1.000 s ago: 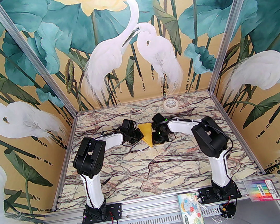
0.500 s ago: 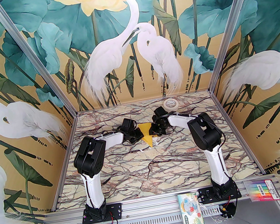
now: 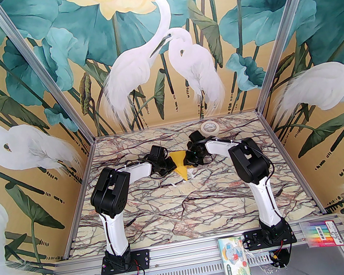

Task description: Fold a paper plane with a square sheet of paper (fold left side to right side)

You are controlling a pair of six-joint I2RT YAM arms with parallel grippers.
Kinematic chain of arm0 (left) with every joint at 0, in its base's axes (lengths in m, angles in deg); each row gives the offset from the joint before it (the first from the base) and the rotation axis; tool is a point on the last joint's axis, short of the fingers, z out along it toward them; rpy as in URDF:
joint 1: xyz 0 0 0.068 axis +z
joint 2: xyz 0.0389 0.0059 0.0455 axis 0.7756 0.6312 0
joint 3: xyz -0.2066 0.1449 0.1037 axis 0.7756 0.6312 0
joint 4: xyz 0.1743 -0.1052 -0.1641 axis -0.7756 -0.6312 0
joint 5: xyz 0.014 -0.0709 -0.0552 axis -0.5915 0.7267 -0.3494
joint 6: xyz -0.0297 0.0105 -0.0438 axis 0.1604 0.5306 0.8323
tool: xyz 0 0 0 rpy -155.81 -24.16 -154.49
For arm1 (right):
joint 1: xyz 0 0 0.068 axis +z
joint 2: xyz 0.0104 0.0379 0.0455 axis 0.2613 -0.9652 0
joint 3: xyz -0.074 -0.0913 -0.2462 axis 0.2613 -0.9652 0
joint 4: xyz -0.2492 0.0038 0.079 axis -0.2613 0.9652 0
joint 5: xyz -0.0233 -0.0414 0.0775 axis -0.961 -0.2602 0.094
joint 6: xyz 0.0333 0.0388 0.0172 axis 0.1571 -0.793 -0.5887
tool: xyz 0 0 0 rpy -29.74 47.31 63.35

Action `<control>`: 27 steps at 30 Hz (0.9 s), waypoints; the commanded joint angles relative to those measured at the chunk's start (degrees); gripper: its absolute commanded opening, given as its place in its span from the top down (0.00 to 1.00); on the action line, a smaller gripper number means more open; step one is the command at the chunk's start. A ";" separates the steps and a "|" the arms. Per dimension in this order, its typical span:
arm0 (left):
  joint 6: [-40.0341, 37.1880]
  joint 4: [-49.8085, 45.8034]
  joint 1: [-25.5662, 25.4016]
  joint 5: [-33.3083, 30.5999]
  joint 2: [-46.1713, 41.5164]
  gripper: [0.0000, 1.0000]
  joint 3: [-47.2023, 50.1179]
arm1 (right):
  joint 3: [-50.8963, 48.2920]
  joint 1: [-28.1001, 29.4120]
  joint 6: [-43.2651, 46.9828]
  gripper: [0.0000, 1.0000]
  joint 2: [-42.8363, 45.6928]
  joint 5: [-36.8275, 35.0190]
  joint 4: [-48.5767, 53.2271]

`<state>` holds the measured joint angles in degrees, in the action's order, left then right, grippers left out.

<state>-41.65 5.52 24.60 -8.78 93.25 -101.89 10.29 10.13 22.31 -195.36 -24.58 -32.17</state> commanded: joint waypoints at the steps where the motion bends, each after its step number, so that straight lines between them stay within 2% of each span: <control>1: -1.04 -1.36 0.25 -0.02 1.25 1.00 -1.21 | 1.25 0.49 0.12 0.85 -2.60 -2.10 1.14; 3: -1.20 -1.58 0.25 -0.02 0.97 0.99 -1.35 | 1.67 0.67 0.34 0.85 -2.93 -2.80 1.85; 8: -1.81 -2.45 0.25 -0.50 -0.11 0.85 -1.66 | 2.76 1.07 0.87 0.88 -3.82 -3.91 3.72; 12: -2.40 -3.20 0.25 -0.85 -1.40 0.82 -1.75 | 3.07 1.29 0.91 0.88 -4.33 -3.97 3.93; 22: -2.38 -3.17 0.20 -0.62 -1.74 0.83 -1.76 | 3.47 1.60 1.01 0.88 -4.22 -3.65 3.82; 24: -1.49 -2.86 0.23 -1.06 -1.65 0.93 -1.40 | 1.86 1.62 0.71 0.88 -2.80 -2.57 1.35; 27: 0.27 -2.49 0.20 -2.05 -1.59 0.99 -0.75 | 0.42 1.39 -0.35 0.89 -0.38 -2.19 -0.57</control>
<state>-42.66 3.77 24.60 -9.26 93.06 -102.63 12.70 10.72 22.49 -196.35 -26.68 -28.91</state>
